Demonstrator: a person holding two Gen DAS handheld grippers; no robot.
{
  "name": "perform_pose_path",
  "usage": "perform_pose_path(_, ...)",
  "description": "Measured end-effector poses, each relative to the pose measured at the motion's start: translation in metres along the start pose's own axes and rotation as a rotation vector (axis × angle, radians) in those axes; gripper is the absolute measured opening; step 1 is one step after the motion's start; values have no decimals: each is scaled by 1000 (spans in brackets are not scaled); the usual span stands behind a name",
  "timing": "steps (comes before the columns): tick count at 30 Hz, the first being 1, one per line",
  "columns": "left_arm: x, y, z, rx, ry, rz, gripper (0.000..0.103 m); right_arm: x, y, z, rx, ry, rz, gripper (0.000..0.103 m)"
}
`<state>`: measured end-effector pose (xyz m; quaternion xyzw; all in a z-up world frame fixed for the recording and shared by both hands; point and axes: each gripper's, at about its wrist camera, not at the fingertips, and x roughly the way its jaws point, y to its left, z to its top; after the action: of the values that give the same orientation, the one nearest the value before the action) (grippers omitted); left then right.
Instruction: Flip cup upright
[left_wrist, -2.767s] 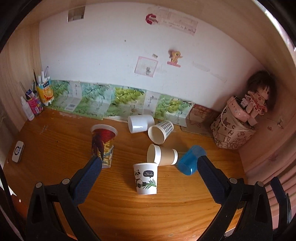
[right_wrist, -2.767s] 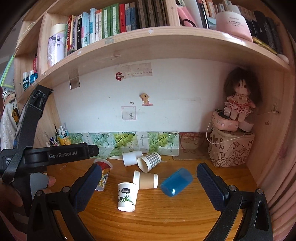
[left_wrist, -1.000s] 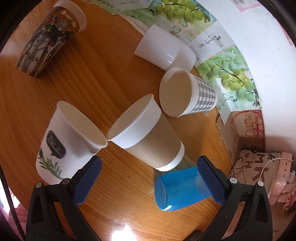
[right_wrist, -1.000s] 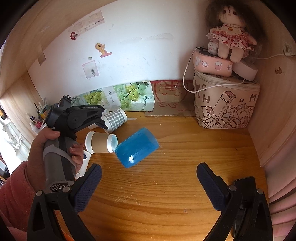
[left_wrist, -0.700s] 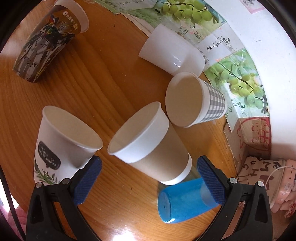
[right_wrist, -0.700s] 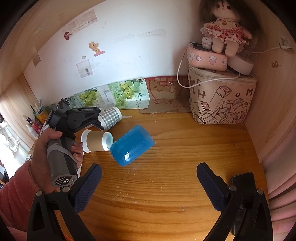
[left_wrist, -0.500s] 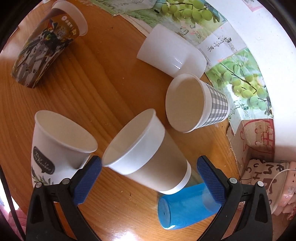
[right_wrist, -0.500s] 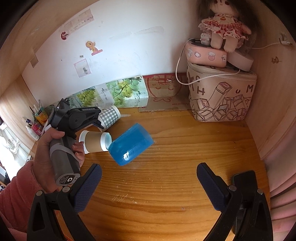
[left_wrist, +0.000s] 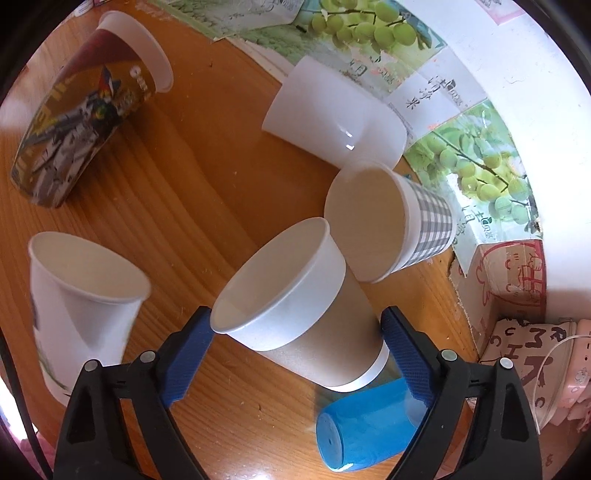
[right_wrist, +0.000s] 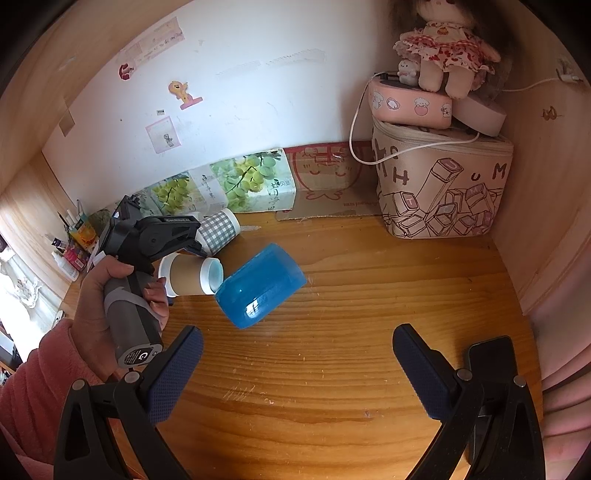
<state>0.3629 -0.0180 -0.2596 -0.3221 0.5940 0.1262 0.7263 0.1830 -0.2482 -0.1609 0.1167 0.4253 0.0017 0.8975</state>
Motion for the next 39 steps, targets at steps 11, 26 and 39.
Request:
perform_pose_path(11, -4, -16, -3, 146, -2, -3, 92, 2, 2, -1, 1, -2, 13, 103)
perform_pose_path(26, -29, 3, -18, 349, 114, 52, 92, -2, 16, -10, 23, -50, 47, 103)
perform_pose_path(39, -63, 28, -37, 632, 142, 125, 92, -23, 48, -34, 45, -117, 15, 103)
